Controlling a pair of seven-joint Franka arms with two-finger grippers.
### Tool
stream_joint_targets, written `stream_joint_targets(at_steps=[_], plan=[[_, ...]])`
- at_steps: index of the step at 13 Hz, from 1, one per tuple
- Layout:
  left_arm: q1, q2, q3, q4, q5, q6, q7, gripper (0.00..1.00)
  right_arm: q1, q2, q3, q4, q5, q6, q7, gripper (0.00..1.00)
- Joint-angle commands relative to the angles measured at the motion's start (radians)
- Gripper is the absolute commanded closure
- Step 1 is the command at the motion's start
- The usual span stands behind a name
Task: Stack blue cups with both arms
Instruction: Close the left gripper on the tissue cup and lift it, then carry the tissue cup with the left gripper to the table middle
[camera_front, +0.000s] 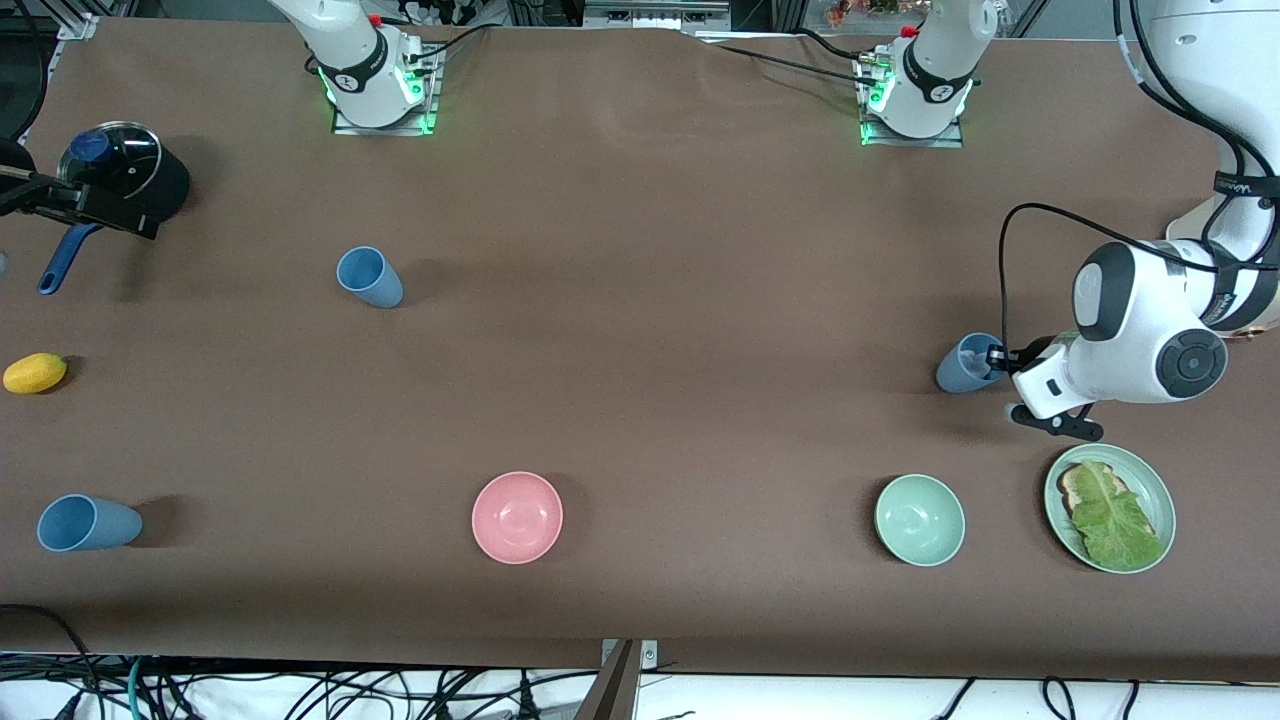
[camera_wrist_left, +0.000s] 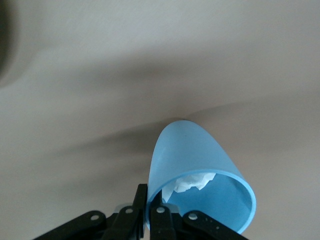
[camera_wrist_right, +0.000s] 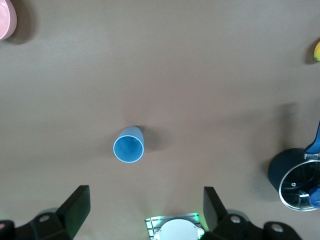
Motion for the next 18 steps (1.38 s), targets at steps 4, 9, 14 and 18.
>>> stream_joint_targets(at_steps=[4,9,14,18], plan=[[-0.229,0.033,-0.061,0.158,-0.120,-0.075,-0.348,1.00,-0.013,0.012,0.003,0.019,0.013,-0.009,0.004,0.00],[-0.469,0.150,-0.063,0.273,-0.195,-0.064,-0.634,1.00,-0.035,0.028,0.003,0.019,0.013,-0.015,0.003,0.00],[-0.572,0.238,-0.063,0.316,-0.192,0.028,-0.738,1.00,-0.039,0.028,0.003,0.019,0.013,-0.004,0.004,0.00],[-0.572,0.235,-0.063,0.316,-0.192,0.028,-0.740,0.01,-0.037,0.028,0.005,0.019,0.013,-0.001,0.004,0.00]])
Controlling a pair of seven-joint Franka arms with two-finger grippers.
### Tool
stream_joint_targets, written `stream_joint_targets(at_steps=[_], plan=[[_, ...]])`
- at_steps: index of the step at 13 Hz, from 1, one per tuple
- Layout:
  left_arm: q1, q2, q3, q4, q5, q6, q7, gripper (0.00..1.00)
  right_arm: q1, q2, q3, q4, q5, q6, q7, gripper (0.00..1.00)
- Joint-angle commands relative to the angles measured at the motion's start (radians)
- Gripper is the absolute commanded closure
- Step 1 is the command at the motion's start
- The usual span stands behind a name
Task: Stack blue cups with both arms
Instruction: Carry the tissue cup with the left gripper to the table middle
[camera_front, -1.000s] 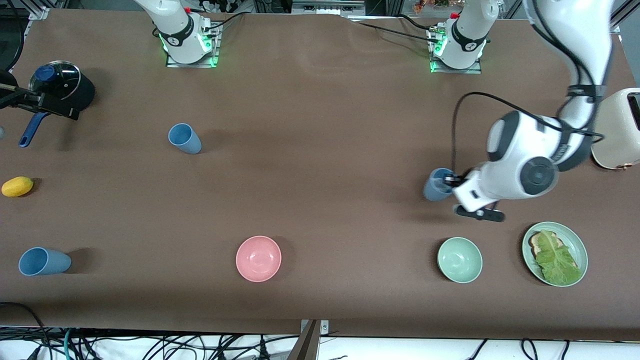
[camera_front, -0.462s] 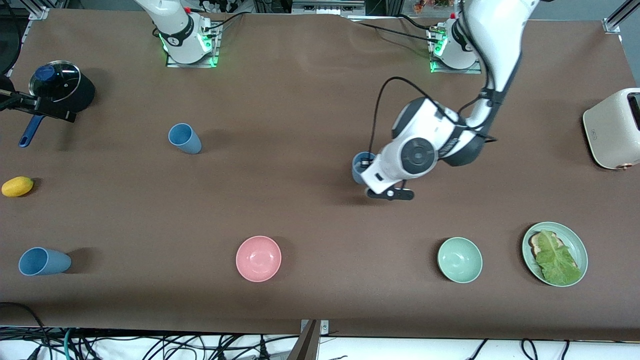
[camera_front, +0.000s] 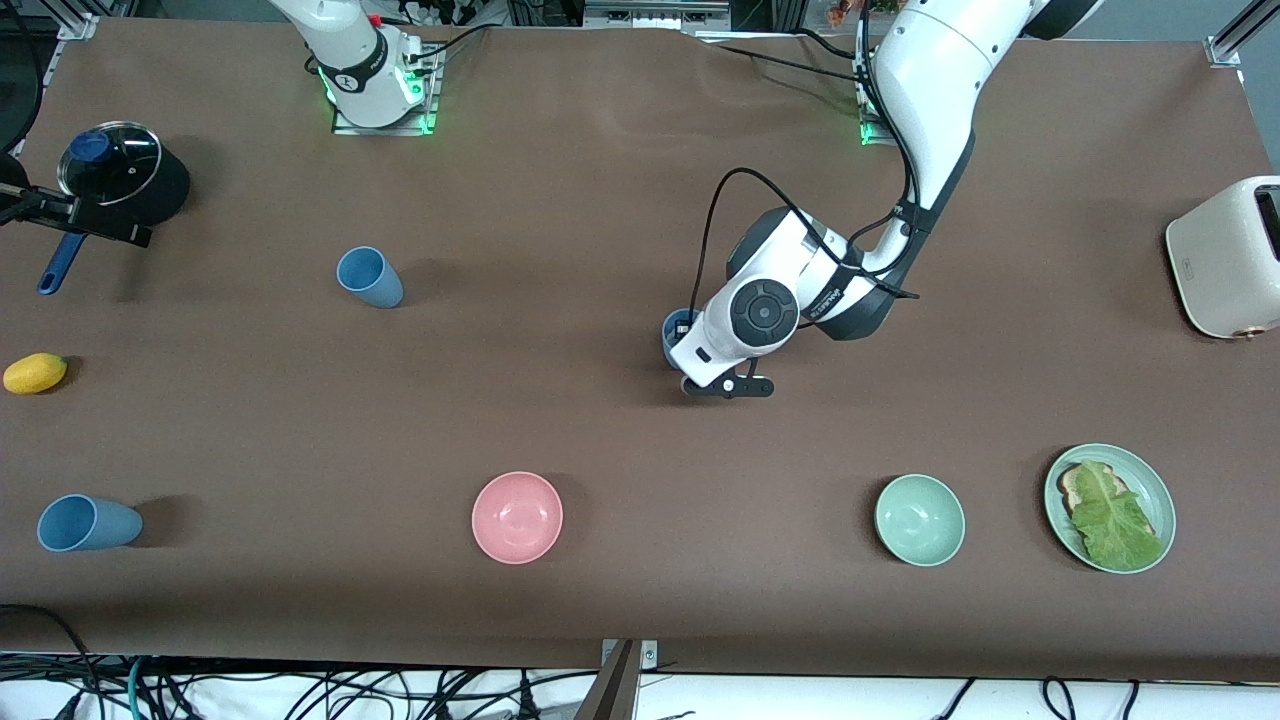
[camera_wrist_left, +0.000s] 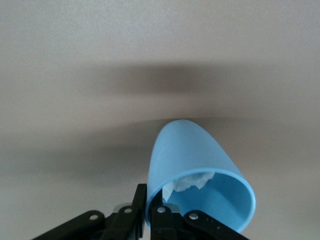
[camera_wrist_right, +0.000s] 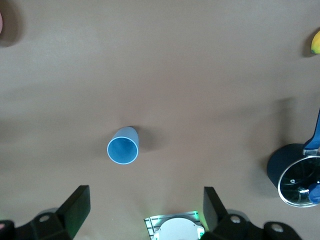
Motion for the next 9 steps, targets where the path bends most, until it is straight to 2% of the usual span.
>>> stream_joint_targets(at_steps=[1,3,5,7,9], plan=[[-0.009,-0.004,0.011,0.034,-0.021,-0.012,-0.006,0.00,-0.010,0.005,0.008,0.019,0.013,-0.003,0.003,0.00],[0.002,-0.054,0.012,0.057,-0.014,-0.054,-0.006,0.00,-0.008,0.005,0.008,0.019,0.010,-0.005,0.002,0.00],[0.026,-0.134,0.027,0.071,0.006,-0.165,0.005,0.00,-0.010,0.019,0.008,0.021,0.002,0.000,0.002,0.00],[0.074,-0.194,0.029,0.074,0.061,-0.193,0.011,0.00,-0.013,0.031,0.006,0.021,0.063,0.038,0.000,0.00],[0.129,-0.249,0.024,0.083,0.118,-0.220,0.014,0.00,-0.013,0.034,0.005,0.021,0.048,0.060,0.000,0.00]])
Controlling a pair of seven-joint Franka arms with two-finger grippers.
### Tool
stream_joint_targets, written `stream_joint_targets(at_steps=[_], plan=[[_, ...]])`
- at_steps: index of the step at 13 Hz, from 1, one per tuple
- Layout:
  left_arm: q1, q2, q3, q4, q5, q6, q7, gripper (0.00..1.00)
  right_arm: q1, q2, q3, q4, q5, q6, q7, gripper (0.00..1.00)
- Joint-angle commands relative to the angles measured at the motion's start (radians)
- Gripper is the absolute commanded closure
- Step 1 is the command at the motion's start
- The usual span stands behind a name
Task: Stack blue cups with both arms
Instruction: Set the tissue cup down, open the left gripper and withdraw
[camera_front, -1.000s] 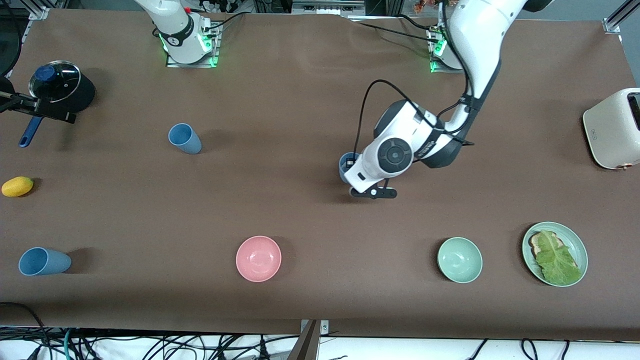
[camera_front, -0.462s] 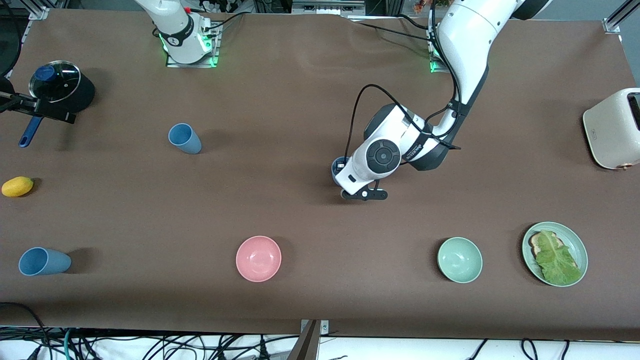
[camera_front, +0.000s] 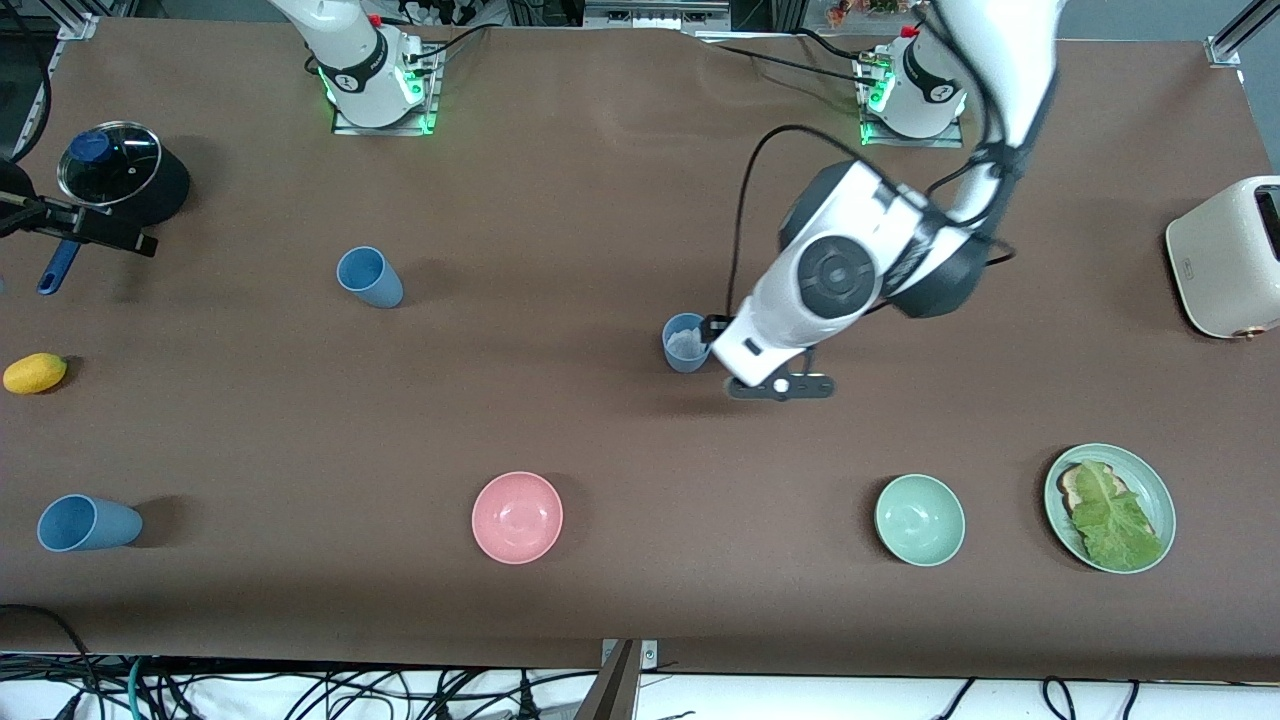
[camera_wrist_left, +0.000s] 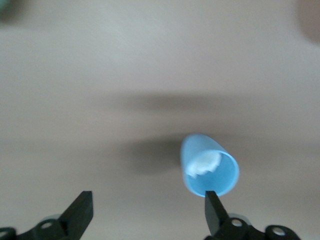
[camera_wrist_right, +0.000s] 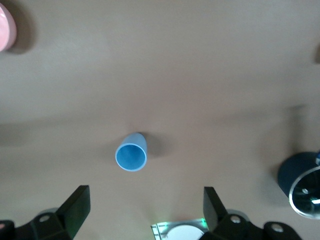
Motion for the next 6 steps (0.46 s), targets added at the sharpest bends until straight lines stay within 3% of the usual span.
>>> stream_joint_targets(at_steps=[1,6], plan=[[0.065,-0.087,-0.004,-0.013,0.049,-0.048,0.014,0.00,-0.017,0.011,0.004,0.021,0.008,0.009,0.002,0.00],[0.221,-0.203,-0.007,-0.010,0.045,-0.249,0.264,0.00,-0.029,0.025,0.004,0.012,-0.023,0.006,0.000,0.00]])
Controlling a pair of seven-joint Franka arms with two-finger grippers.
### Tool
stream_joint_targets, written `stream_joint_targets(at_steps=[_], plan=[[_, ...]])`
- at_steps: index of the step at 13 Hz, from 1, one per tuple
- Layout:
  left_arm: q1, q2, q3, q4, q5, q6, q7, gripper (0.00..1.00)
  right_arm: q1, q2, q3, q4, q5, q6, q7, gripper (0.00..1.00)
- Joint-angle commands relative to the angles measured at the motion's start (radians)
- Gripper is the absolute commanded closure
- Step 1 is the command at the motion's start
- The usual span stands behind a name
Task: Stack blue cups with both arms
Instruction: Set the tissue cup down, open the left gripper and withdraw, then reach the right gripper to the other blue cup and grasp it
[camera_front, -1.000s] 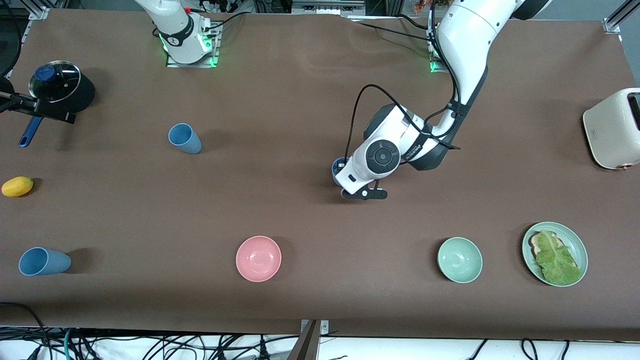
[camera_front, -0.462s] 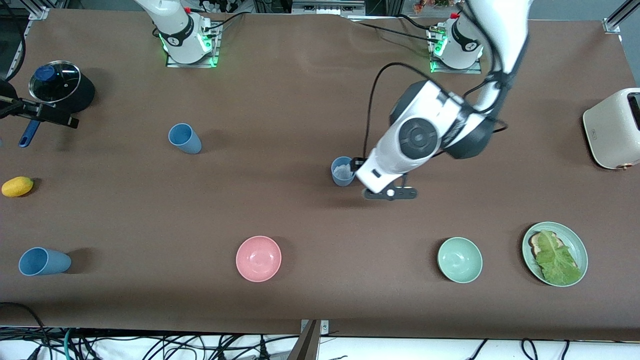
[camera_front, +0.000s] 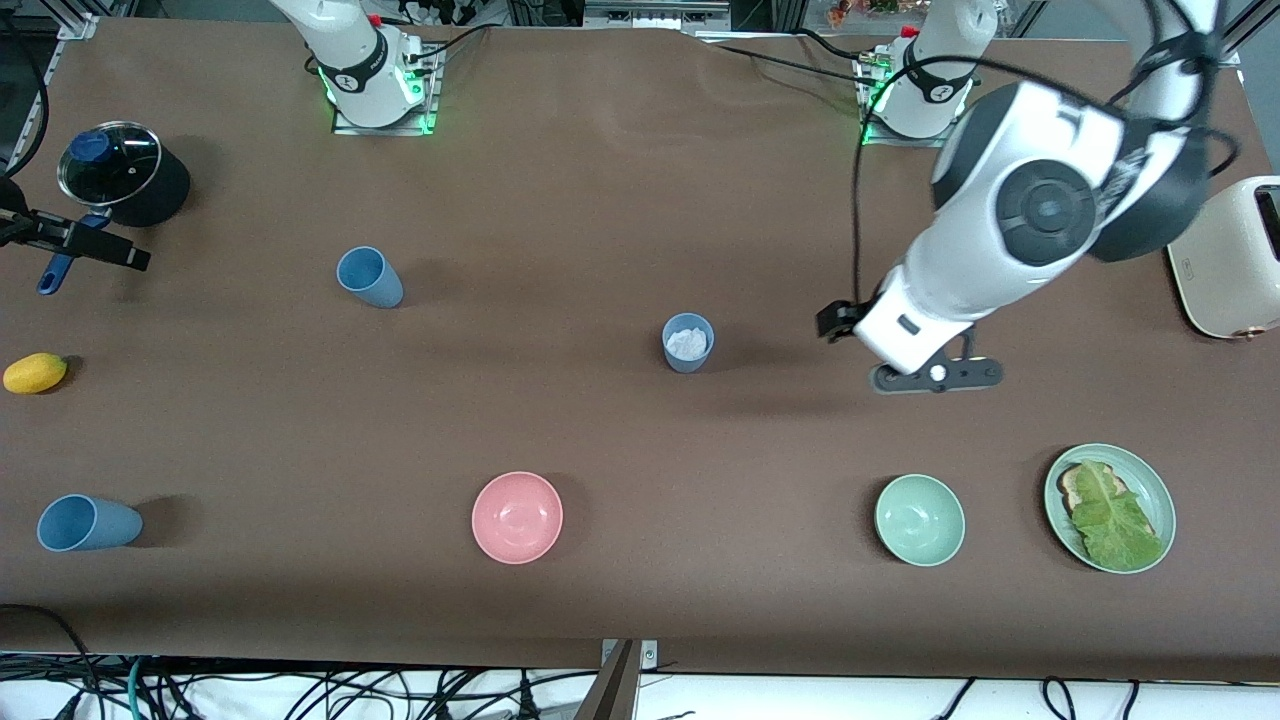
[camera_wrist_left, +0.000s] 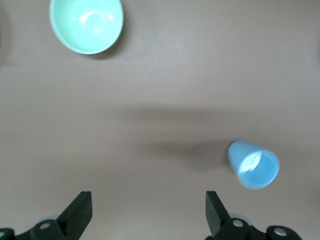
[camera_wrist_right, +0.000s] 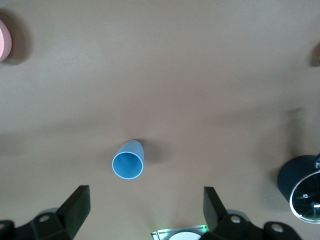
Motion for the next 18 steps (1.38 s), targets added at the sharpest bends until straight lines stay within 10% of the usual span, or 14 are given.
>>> stream_joint_targets(at_steps=[1,9,18], plan=[[0.110,-0.074,-0.011,-0.013,0.002,-0.076,0.157,0.00,0.002,0.016,0.010,0.004,-0.028,-0.015,-0.006,0.00],[0.126,-0.396,0.092,-0.355,0.010,0.084,0.340,0.00,0.072,-0.030,0.086,-0.285,-0.042,0.164,0.014,0.00],[0.148,-0.435,0.076,-0.407,0.000,0.073,0.324,0.00,0.072,-0.147,0.115,-0.812,-0.042,0.660,0.002,0.00]])
